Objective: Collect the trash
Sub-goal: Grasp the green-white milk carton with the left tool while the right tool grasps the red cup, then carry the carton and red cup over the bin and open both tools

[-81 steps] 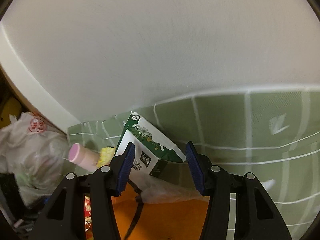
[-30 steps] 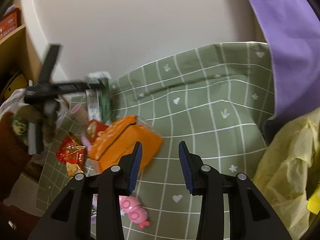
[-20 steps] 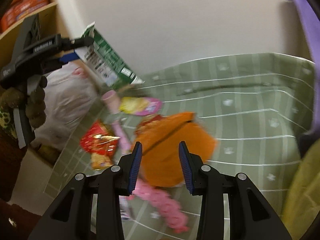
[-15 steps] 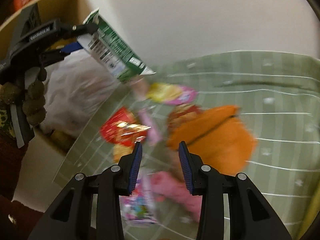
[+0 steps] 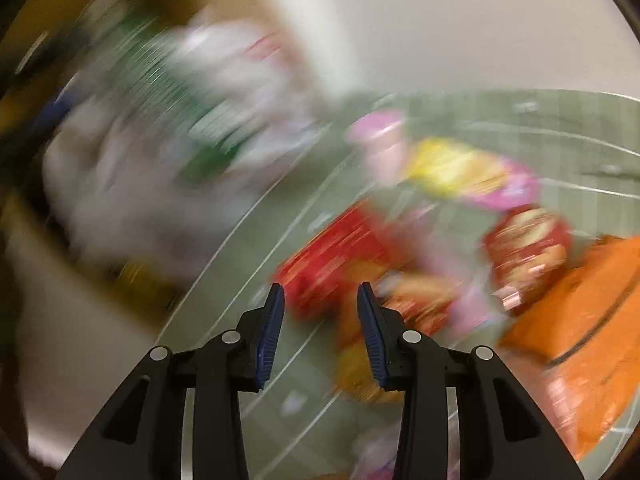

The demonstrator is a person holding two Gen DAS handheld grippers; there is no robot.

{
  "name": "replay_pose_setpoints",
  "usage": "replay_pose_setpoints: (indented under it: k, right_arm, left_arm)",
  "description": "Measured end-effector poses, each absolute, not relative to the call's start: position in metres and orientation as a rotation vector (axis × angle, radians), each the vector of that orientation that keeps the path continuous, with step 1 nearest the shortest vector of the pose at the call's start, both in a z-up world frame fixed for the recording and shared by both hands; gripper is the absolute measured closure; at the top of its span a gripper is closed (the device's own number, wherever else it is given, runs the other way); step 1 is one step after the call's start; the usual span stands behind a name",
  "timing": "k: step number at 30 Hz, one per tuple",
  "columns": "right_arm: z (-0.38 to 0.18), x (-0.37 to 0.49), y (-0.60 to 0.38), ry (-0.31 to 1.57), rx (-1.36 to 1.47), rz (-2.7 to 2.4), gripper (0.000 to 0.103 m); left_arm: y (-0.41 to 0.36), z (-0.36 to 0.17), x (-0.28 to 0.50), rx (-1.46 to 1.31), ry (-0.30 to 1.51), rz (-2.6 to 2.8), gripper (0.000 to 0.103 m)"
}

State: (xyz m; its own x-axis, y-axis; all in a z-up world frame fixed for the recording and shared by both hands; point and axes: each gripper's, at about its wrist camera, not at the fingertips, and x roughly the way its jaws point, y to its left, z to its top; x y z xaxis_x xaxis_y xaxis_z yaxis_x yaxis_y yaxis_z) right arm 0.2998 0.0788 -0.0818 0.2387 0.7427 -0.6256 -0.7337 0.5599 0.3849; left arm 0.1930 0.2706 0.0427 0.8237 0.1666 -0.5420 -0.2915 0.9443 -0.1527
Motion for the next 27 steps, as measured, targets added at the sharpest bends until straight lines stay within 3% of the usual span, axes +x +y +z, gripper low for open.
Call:
replay_pose_setpoints:
  k: [2, 8, 13, 14, 17, 27]
  right_arm:
    - [-0.074, 0.32, 0.078, 0.814, 0.047, 1.05, 0.067]
    - [-0.086, 0.342, 0.115, 0.929, -0.094, 1.28, 0.067]
    - [-0.103, 0.343, 0.115, 1.03, -0.092, 1.282, 0.084]
    - [-0.098, 0.343, 0.11, 1.029, -0.068, 1.281, 0.091]
    - [-0.072, 0.337, 0.084, 0.964, -0.052, 1.269, 0.098]
    - [0.013, 0.321, 0.001, 0.748, -0.158, 1.012, 0.098]
  left_arm:
    - [0.267, 0.043, 0.184, -0.223, 0.558, 0.237, 0.044]
    - [0.257, 0.018, 0.171, -0.254, 0.607, 0.219, 0.044]
    - [0.258, -0.006, 0.164, -0.301, 0.661, 0.22, 0.044]
    - [0.259, -0.009, 0.164, -0.308, 0.666, 0.217, 0.044]
    - [0.259, -0.014, 0.163, -0.336, 0.661, 0.207, 0.044]
    - [0.233, 0.003, 0.198, -0.362, 0.592, 0.06, 0.044]
